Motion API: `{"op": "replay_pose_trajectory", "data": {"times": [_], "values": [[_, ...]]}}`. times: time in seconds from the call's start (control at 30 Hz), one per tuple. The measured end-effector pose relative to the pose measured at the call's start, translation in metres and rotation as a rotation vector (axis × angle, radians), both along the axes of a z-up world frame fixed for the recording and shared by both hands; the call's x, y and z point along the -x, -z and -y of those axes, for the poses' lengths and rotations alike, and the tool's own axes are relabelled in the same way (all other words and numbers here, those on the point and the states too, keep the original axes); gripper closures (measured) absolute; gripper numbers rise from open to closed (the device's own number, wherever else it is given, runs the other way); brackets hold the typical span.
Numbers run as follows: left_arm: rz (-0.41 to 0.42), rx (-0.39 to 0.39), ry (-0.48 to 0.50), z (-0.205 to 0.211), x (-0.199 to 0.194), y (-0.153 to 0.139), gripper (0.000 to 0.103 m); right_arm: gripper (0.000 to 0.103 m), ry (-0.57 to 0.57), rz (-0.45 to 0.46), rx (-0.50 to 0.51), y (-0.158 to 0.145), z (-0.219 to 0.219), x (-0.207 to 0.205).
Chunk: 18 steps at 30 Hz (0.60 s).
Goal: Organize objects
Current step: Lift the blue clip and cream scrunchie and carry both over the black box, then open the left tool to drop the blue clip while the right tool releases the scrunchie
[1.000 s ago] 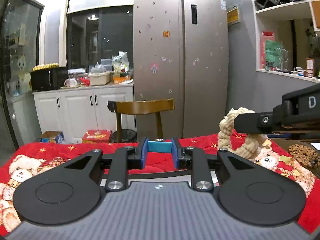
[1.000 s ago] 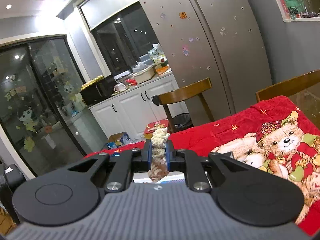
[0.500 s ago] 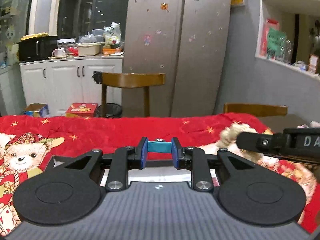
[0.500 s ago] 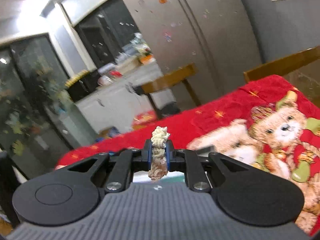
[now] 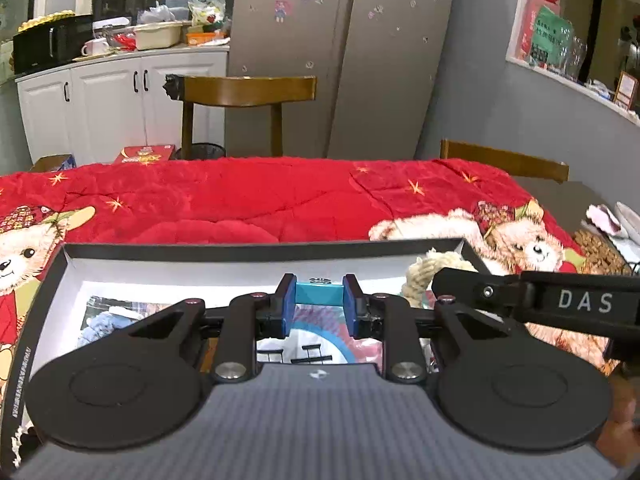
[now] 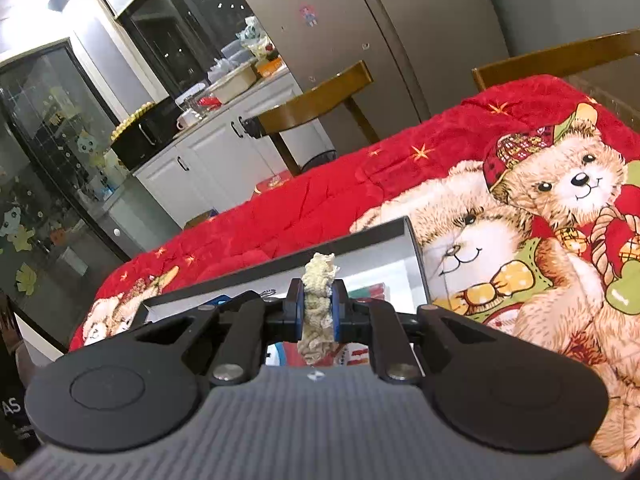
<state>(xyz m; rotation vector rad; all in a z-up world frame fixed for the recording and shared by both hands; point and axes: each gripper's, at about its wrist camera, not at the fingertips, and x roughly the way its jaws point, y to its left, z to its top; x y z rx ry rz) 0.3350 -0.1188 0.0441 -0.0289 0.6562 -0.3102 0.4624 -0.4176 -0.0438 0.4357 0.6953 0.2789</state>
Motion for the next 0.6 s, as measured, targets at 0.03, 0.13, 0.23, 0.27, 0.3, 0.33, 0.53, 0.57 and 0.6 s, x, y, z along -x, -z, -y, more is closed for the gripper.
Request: {"op": "replay_pose_trajectory", "data": {"times": [0.03,0.13,0.23,0.27,0.3,0.33,0.53,0.57,0.6], "values": [[-0.011,-0.003,0.003,0.0,-0.002,0.002,0.074,0.087,0.0,-0.004,0.003,0.001,-0.001,0.0],[-0.024,-0.02,-0.002,0.004,0.002,0.004,0.074,0.086,-0.004,-0.018,0.004,0.006,-0.001,-0.003],[-0.024,-0.021,0.014,0.005,0.003,0.004,0.074,0.083,-0.006,-0.027,0.006,0.009,-0.002,-0.004],[-0.02,-0.03,0.014,0.007,0.004,0.004,0.074,0.082,-0.009,-0.028,0.005,0.009,-0.002,-0.004],[-0.017,-0.037,0.013,0.008,0.004,0.005,0.073,0.081,-0.013,-0.031,0.004,0.01,0.0,-0.005],[-0.017,-0.042,0.014,0.008,0.005,0.005,0.073,0.081,-0.016,-0.032,-0.001,0.01,0.0,-0.005],[-0.031,-0.026,0.029,0.001,0.006,-0.011,0.073,0.04,-0.079,-0.009,-0.04,-0.01,0.01,-0.003],[-0.014,-0.023,0.036,-0.001,0.008,-0.019,0.073,0.037,-0.09,0.008,-0.048,-0.016,0.013,0.0],[0.007,-0.022,0.042,-0.004,0.012,-0.028,0.072,0.035,-0.092,0.023,-0.054,-0.022,0.015,0.002]]}}
